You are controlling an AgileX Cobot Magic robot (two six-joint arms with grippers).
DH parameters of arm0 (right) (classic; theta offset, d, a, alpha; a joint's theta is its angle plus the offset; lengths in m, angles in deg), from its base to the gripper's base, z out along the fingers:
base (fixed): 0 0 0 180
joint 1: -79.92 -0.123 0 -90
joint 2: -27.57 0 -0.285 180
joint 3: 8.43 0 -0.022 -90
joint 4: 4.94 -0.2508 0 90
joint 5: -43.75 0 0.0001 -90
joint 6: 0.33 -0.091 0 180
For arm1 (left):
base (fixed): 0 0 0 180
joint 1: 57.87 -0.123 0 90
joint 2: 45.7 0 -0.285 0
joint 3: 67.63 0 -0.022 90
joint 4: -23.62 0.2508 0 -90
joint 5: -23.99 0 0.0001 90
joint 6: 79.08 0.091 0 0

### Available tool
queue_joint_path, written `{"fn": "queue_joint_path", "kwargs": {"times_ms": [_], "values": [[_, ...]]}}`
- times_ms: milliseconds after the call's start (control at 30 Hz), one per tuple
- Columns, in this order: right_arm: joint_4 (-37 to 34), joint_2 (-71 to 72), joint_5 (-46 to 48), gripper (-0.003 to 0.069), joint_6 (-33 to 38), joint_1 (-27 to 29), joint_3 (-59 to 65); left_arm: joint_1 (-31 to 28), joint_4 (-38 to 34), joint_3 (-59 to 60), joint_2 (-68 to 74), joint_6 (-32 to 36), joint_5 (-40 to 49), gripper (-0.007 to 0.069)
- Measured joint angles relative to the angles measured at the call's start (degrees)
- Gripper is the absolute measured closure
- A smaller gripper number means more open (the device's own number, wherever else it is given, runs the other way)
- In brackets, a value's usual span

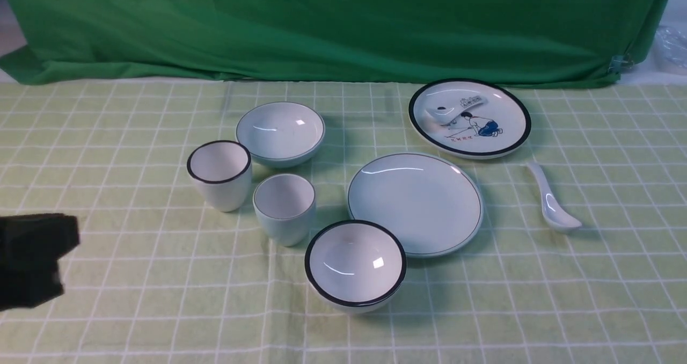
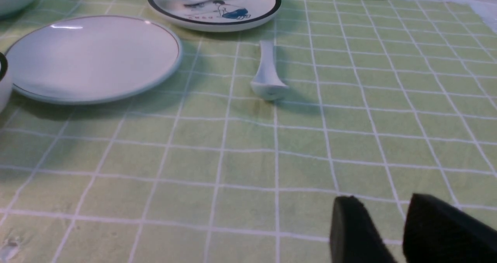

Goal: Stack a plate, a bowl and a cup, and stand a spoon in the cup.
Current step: Use the left arm to grab a blue rice bowl

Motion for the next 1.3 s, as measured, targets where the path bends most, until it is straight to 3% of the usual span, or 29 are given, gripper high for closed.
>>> {"fn": "queue_joint_path", "kwargs": {"times_ms": [67,167,267,467,600,633,733,967,1167,1233,1300], "values": [[0.00,0.00,-0.74,0.0417,0.00,0.00,0.00,6.14,0.82,-2.16,6.33,1.05,-0.25,0.0603],[-0.75,0.00,-2.45,0.0417,-1.00,0.00,0.00,10.42,1.28,-3.45,9.77,1.52,0.03,0.0603],[-4.95,0.00,-6.23,0.0417,-8.72,0.00,0.00,15.08,1.33,-5.71,13.62,4.22,2.17,0.0603],[-7.76,0.00,-19.04,0.0419,-23.27,-0.08,0.00,17.92,1.32,-10.99,20.27,7.14,6.54,0.0603],[-8.00,-1.44,-12.72,0.0456,-24.80,-1.11,-2.78,17.92,1.83,-12.16,22.32,8.49,6.76,0.0603],[-8.00,-4.83,-5.71,0.0505,-22.81,-2.36,-6.91,17.92,2.47,-13.55,24.13,9.20,6.89,0.0603],[-8.04,-13.07,5.38,0.0555,-15.26,-5.70,-17.15,17.92,4.46,-17.60,28.68,10.07,6.96,0.0603],[-7.94,-34.29,27.98,0.0571,1.23,-11.07,-38.65,17.92,10.58,-37.08,48.47,10.07,10.78,0.0603],[-7.76,-38.81,29.81,0.0571,6.73,-11.38,-43.54,17.92,13.25,-52.54,65.55,9.94,12.93,0.0555],[-7.76,-39.04,29.76,0.0569,7.42,-11.38,-43.69,17.92,15.13,-58.26,70.76,9.10,15.02,0.0503],[-7.70,-39.15,29.81,0.0568,7.60,-11.38,-43.69,17.92,18.62,-65.41,78.66,6.51,17.63,0.0403]]}}
